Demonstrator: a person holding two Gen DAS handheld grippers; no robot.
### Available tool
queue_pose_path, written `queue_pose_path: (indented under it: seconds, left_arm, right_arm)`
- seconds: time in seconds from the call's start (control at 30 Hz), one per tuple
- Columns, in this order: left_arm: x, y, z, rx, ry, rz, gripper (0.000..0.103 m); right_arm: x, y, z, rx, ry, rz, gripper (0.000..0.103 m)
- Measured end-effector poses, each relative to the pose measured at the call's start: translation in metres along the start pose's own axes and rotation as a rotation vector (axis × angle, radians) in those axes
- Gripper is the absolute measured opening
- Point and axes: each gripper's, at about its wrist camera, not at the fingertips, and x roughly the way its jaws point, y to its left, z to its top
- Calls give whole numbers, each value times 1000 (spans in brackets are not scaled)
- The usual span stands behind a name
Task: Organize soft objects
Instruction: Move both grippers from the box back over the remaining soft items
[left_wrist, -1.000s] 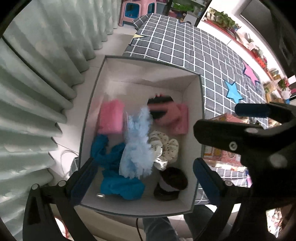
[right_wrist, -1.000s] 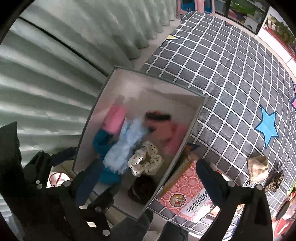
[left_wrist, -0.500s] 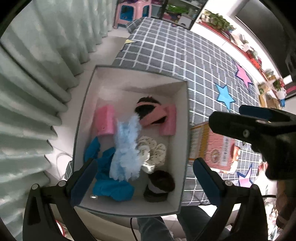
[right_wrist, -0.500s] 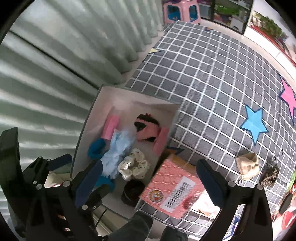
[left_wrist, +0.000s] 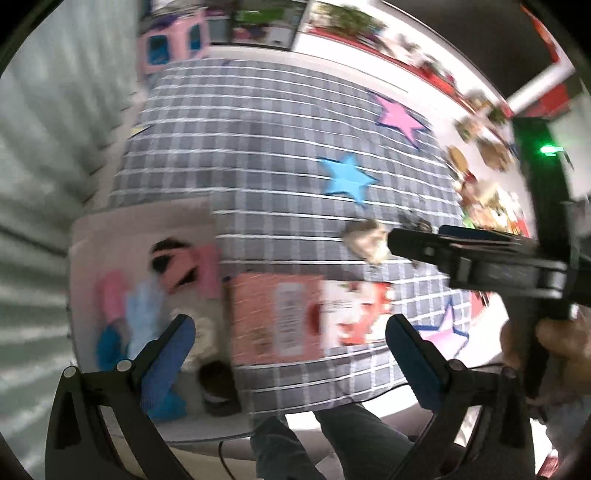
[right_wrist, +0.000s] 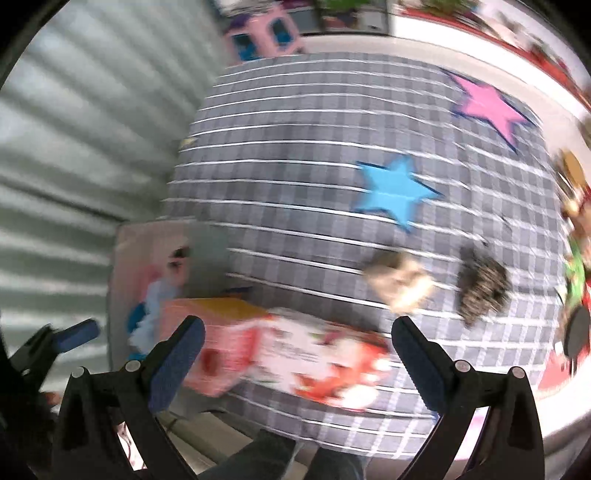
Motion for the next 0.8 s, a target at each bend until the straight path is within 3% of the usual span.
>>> queue_pose_path:
  seconds: [0.23,0.37,0.8]
  left_arm:
    - [45,-75,24,114,84,-17,103]
    - [89,-106,33,145,154,25,103]
    - [183,-142,61,156,255,169,103]
  right_arm:
    - [21,-118,-39,232,52,-84,102]
    - [44,-170,-51,324,107,-94,102]
    - [116,-229,-11,378,123,-112,102]
